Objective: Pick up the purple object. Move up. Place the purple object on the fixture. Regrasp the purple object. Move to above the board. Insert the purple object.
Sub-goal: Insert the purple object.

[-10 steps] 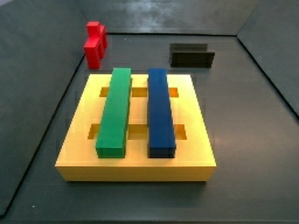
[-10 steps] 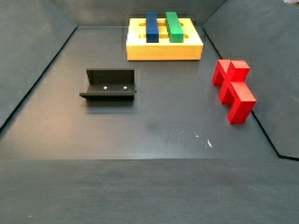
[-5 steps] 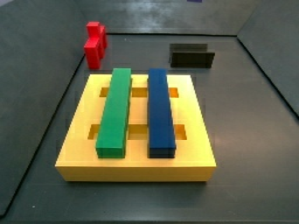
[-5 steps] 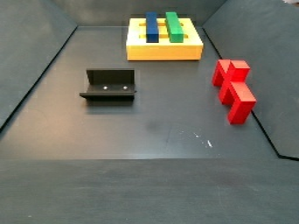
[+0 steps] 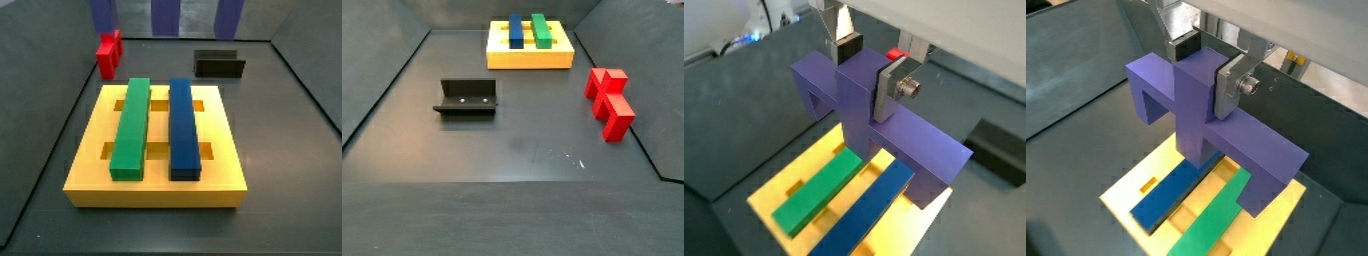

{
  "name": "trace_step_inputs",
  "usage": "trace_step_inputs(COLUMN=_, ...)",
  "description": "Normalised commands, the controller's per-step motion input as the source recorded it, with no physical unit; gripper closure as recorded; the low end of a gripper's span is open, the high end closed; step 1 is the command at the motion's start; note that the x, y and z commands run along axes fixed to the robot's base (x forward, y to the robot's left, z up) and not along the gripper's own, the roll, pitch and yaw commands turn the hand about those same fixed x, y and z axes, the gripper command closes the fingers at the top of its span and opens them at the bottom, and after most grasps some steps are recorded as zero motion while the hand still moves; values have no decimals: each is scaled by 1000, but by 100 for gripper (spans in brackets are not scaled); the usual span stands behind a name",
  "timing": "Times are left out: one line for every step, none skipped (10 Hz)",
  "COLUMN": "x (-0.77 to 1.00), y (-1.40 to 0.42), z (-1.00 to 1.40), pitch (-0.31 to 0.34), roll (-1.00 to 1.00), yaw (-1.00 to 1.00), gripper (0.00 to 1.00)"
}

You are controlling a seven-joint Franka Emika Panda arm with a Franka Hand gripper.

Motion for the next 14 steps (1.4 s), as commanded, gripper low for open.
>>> trace_step_inputs(x=0, y=-466, z=-674, pitch=-231, roll=-23, yaw=63, gripper=100)
trace_step_inputs(x=0, y=-429, z=-680, pitch=-207, roll=-43, yaw=83, gripper=100)
trace_step_inputs(x=-11, y=-414, z=-657, pitch=-226, roll=-54, yaw=83, gripper=100)
trace_step_inputs(x=-11, y=-357, z=-660, pitch=-196, roll=-6, yaw=91, gripper=100)
trace_step_inputs(x=-137, y=-291, z=-657, pitch=-196, roll=0, yaw=91, gripper=100)
trace_step_inputs(x=-174, y=-151, z=-551, pitch=-147, roll=0, yaw=106, gripper=100)
trace_step_inputs(x=-220, y=-49, z=-477, pitch=-131, roll=0, yaw=114, gripper=100)
trace_step_inputs(x=-297, y=-17, z=-380, pitch=-139, roll=0, yaw=117, gripper=100)
trace_step_inputs(x=-263, y=-37, z=-334, pitch=-117, roll=0, yaw=103, gripper=100)
trace_step_inputs(x=-217, y=-160, z=-146, pitch=-117, roll=0, yaw=163, gripper=100)
trace_step_inputs(x=14, y=-286, z=-146, pitch=-46, roll=0, yaw=123, gripper=100)
trace_step_inputs(x=91, y=-271, z=-111, pitch=-24, roll=0, yaw=69, gripper=100)
trace_step_inputs(x=106, y=-154, z=-131, pitch=0, roll=36, yaw=57, gripper=100)
trace_step_inputs(x=-86, y=0, z=-306, pitch=0, roll=214, yaw=103, gripper=100)
